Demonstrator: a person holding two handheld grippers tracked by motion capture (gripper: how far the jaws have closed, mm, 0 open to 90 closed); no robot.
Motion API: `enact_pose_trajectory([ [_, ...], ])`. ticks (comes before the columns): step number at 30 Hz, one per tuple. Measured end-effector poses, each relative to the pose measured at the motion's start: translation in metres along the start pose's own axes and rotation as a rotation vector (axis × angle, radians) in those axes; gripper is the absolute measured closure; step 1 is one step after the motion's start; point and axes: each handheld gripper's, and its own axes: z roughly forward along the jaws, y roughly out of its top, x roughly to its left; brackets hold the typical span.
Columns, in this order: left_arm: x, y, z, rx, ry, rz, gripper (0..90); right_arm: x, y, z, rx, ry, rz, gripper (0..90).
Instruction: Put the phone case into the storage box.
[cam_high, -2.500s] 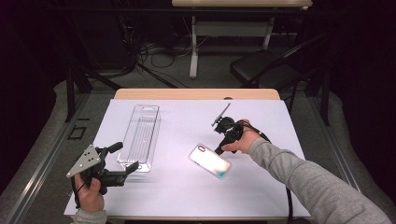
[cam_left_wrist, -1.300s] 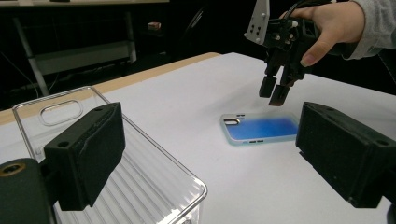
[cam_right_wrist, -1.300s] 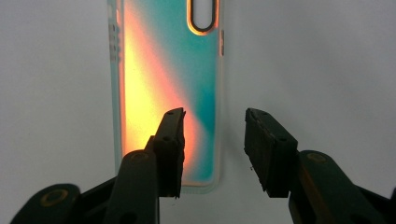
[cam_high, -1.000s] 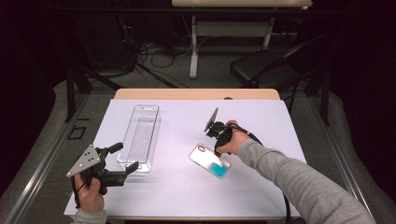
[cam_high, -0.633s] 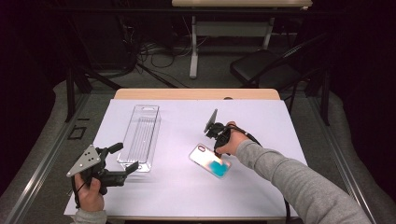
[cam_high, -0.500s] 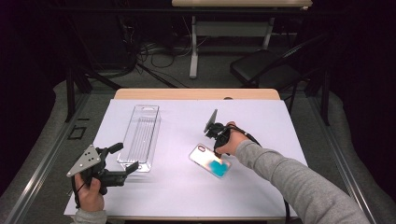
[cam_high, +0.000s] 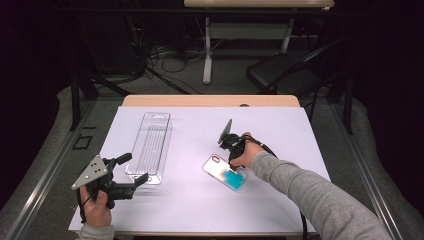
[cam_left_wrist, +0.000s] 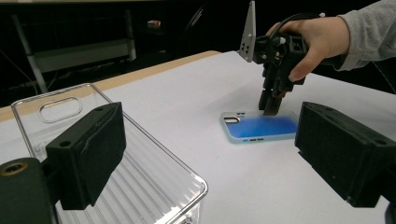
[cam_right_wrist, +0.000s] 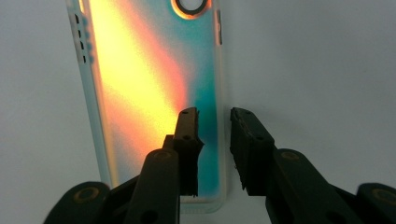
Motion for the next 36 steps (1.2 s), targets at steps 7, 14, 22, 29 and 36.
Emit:
enact_pose_trajectory([
  [7, 0.0001, -0.0002, 0.0000, 0.003, 0.002, 0.000, 9.0, -0.0019, -0.0003, 0.0027, 0.012, 0.000, 0.000, 74.4],
  [14, 0.0002, -0.0005, 0.0003, -0.001, 0.000, -0.004, 9.0, -0.0028, 0.0002, 0.0037, 0.023, -0.003, 0.002, 75.3],
  [22, 0.0004, -0.0006, 0.0002, 0.001, 0.002, -0.004, 9.0, -0.0028, 0.0003, 0.0053, 0.027, 0.004, 0.019, 77.7],
  [29, 0.0005, -0.0008, 0.0004, 0.002, 0.002, -0.005, 9.0, -0.0032, 0.0001, 0.0056, 0.029, 0.007, 0.023, 82.3],
  [36, 0.0001, -0.0009, 0.0006, 0.002, 0.004, -0.005, 9.0, -0.0040, 0.0006, 0.0059, 0.029, 0.003, 0.002, 84.6],
])
